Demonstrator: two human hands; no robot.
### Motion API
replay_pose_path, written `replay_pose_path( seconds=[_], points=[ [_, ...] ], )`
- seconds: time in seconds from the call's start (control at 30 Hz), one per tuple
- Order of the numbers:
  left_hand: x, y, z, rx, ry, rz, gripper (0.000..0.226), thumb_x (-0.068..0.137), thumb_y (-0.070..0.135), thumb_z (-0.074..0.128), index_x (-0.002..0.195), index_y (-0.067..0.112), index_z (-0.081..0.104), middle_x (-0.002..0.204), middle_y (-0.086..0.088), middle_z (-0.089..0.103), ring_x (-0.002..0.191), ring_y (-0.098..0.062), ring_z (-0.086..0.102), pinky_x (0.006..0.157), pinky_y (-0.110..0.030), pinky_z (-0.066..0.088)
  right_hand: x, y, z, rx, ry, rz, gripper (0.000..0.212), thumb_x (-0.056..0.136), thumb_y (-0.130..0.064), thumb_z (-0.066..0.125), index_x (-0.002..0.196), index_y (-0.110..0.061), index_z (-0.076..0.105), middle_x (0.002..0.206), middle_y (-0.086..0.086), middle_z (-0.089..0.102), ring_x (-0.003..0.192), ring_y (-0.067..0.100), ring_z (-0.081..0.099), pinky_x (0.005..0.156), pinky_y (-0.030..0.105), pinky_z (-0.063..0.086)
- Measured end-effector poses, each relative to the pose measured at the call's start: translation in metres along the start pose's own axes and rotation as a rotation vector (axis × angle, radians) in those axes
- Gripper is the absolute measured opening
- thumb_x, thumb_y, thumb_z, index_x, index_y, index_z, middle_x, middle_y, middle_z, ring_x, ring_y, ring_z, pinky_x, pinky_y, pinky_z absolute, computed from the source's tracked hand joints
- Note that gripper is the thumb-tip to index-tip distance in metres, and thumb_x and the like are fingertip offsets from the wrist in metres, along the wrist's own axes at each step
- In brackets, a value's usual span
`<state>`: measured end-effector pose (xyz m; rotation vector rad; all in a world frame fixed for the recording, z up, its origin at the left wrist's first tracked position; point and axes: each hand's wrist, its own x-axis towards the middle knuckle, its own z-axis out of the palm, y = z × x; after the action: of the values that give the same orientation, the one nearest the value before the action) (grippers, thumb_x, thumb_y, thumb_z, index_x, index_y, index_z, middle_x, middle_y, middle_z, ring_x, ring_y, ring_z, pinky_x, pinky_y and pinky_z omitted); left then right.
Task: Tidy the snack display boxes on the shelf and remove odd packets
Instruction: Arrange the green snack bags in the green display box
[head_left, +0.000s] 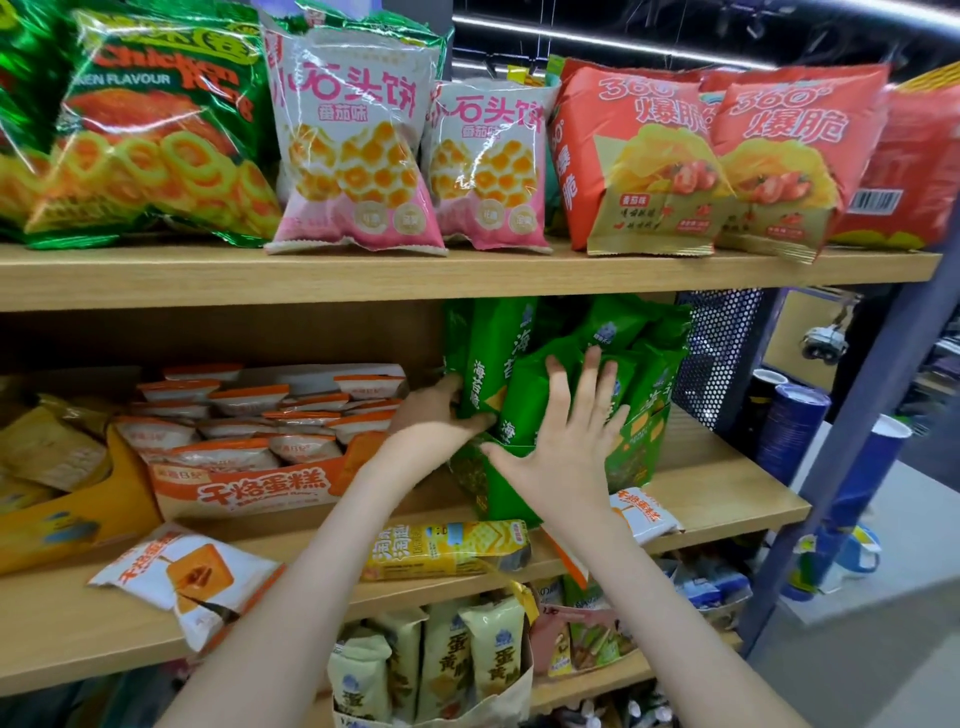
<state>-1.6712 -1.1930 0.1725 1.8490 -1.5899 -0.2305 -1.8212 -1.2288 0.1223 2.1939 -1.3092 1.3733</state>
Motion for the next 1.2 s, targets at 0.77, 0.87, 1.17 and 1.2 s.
replay_pose_path(
  seconds=[0.77, 0.87, 1.17, 1.2],
  points=[
    [-0.004, 0.008, 0.024, -0.155, 0.098, 0.128, 0.043, 0.088, 0.041, 0.063, 0.123, 0.02, 0.049, 0.119, -0.004, 0.061, 0.106, -0.025, 0.059, 0.081, -0.029, 0.048, 0.001, 0.035, -0.011, 0.11, -0.039, -0.059, 0.101, 0.068, -0.064, 0.06, 0.145, -0.015, 0.016, 0.158, 0.013, 0.005, 0.147, 0.034, 0.001, 0.109, 0.068, 0.021],
    [-0.004, -0.001, 0.022, -0.194, 0.071, 0.117, 0.044, 0.089, 0.036, 0.065, 0.126, 0.019, 0.048, 0.125, -0.004, 0.058, 0.113, -0.022, 0.056, 0.087, -0.029, 0.046, 0.0, 0.036, -0.011, 0.127, -0.03, -0.059, 0.101, 0.069, -0.066, 0.06, 0.145, -0.017, 0.014, 0.158, 0.009, 0.003, 0.148, 0.03, -0.001, 0.112, 0.066, 0.019],
    [-0.008, 0.005, 0.017, -0.329, 0.064, 0.032, 0.048, 0.091, 0.03, 0.066, 0.13, 0.014, 0.045, 0.125, -0.004, 0.058, 0.103, -0.009, 0.049, 0.085, -0.022, 0.041, -0.001, 0.034, -0.008, 0.166, 0.035, -0.071, 0.096, 0.07, -0.061, 0.062, 0.143, -0.015, 0.02, 0.156, 0.01, 0.009, 0.147, 0.035, 0.005, 0.109, 0.069, 0.021],
    [-0.007, 0.006, 0.015, -0.333, 0.058, 0.033, 0.047, 0.09, 0.028, 0.067, 0.129, 0.015, 0.045, 0.123, -0.002, 0.058, 0.103, -0.01, 0.051, 0.085, -0.024, 0.044, -0.001, 0.034, -0.007, 0.161, 0.036, -0.079, 0.095, 0.071, -0.06, 0.062, 0.143, -0.015, 0.02, 0.156, 0.01, 0.01, 0.146, 0.036, 0.006, 0.109, 0.069, 0.021]
  ],
)
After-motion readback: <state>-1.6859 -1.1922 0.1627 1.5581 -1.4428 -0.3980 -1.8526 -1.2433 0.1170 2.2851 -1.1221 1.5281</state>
